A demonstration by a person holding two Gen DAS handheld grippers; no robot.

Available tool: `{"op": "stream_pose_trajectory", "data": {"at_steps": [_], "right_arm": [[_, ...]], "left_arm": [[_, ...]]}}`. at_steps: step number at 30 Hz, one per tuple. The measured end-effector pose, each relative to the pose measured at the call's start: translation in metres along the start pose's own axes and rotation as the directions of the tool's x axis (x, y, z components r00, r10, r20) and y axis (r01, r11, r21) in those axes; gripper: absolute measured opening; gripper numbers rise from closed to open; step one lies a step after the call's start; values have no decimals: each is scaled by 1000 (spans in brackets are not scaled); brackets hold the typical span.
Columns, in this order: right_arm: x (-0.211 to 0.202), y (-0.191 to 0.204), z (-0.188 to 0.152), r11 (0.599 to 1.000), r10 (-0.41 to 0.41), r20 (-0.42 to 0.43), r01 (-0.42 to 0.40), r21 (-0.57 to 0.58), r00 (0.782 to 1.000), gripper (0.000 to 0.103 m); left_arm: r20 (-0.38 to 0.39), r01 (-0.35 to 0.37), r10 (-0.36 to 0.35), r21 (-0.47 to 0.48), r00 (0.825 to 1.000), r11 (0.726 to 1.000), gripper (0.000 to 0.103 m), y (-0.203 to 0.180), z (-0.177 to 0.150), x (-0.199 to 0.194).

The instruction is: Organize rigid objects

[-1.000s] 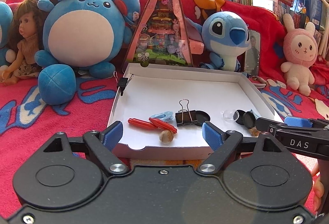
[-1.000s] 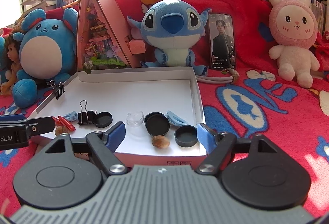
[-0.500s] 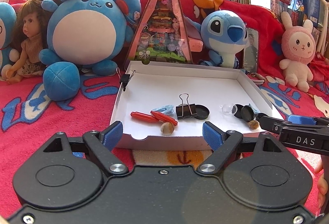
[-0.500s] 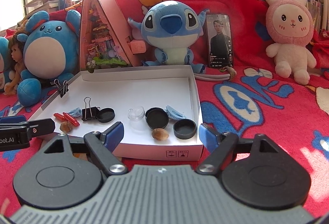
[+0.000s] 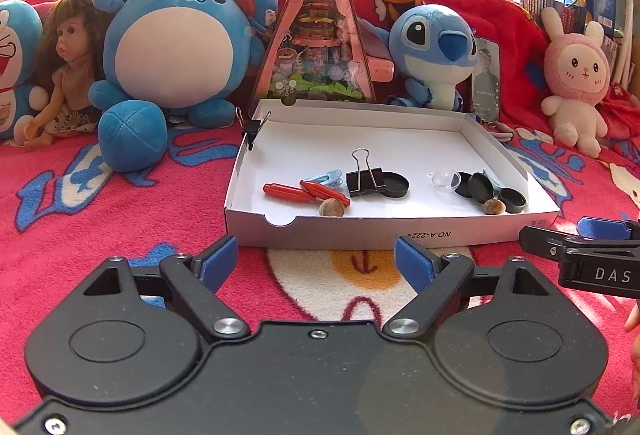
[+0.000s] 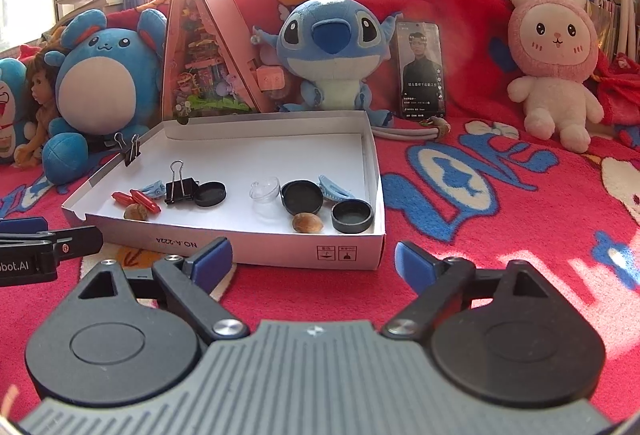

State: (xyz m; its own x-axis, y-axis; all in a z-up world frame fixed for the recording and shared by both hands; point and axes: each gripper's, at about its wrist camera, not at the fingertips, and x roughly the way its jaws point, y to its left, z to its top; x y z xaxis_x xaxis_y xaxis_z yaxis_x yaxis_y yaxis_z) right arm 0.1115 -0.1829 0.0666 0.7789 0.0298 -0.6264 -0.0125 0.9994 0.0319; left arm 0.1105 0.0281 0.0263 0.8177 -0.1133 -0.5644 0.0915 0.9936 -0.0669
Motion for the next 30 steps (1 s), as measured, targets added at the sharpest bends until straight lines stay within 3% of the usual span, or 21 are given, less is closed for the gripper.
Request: {"op": "stream_pose_trajectory", "data": {"at_steps": [9,30], "right_arm": [[1,-3,-17,1000,-12,-43,13,24,999,94],[5,3,-20,999,-27,-59,28,17,998,96]], "left_arm": [[-31,-9,9,11,999,1000,85,-2,-11,5],[-55,-34,36,26,998,999,85,-4,-16,13]]}}
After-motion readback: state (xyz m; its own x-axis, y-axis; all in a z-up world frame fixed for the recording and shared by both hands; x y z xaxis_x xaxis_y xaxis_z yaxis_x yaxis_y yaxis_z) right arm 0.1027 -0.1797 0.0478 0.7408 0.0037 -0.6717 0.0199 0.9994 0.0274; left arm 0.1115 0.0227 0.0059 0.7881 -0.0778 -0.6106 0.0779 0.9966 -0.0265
